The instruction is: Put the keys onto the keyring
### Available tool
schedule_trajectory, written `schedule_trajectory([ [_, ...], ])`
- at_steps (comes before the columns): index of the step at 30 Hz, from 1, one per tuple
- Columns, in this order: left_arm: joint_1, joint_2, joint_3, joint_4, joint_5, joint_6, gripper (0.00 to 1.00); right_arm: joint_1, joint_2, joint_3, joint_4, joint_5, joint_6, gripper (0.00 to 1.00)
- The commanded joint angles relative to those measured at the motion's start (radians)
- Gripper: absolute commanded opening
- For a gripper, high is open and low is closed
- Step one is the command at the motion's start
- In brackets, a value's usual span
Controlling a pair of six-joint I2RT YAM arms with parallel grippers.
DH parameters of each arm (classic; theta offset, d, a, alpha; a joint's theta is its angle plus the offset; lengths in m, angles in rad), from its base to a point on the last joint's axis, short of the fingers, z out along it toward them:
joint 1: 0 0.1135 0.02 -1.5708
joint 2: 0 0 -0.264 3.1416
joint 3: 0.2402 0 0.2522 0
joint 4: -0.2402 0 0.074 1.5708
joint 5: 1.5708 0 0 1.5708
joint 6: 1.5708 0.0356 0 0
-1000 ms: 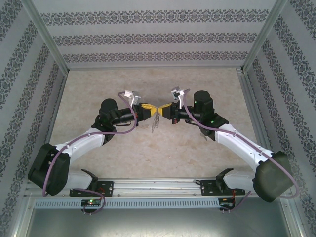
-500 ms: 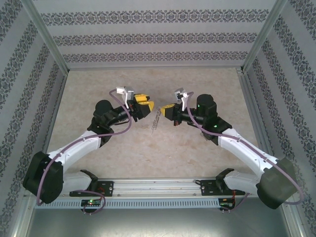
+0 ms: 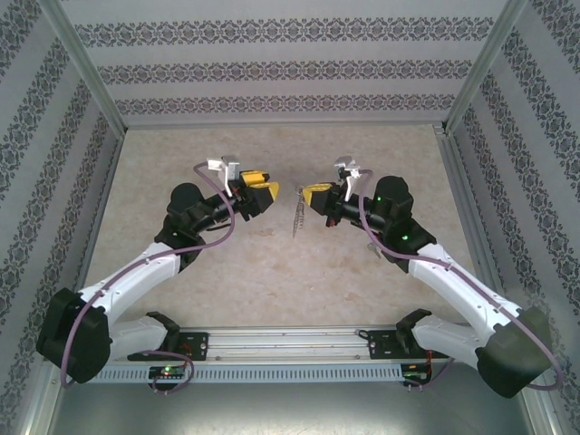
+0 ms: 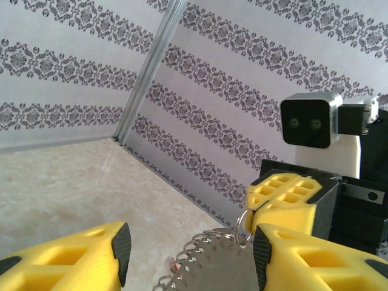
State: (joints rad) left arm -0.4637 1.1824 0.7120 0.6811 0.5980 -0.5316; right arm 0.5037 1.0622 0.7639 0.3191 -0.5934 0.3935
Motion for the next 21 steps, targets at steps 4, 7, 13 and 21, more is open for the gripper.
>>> schedule_trajectory([
  [4,-0.008,0.024,0.069,0.075,0.019,-0.084,0.58,0.016,-0.052,0.086,0.074,0.001,-0.033,0.00],
  [7,-0.007,0.024,0.081,0.113,0.010,-0.102,0.59,0.027,-0.078,0.110,0.067,-0.003,-0.055,0.00],
  [13,-0.008,0.042,0.123,0.159,0.049,-0.159,0.62,0.041,-0.118,0.136,0.076,-0.002,-0.090,0.00],
  [21,-0.009,0.069,0.155,0.249,0.138,-0.250,0.64,0.068,-0.134,0.147,0.101,0.020,-0.099,0.00],
])
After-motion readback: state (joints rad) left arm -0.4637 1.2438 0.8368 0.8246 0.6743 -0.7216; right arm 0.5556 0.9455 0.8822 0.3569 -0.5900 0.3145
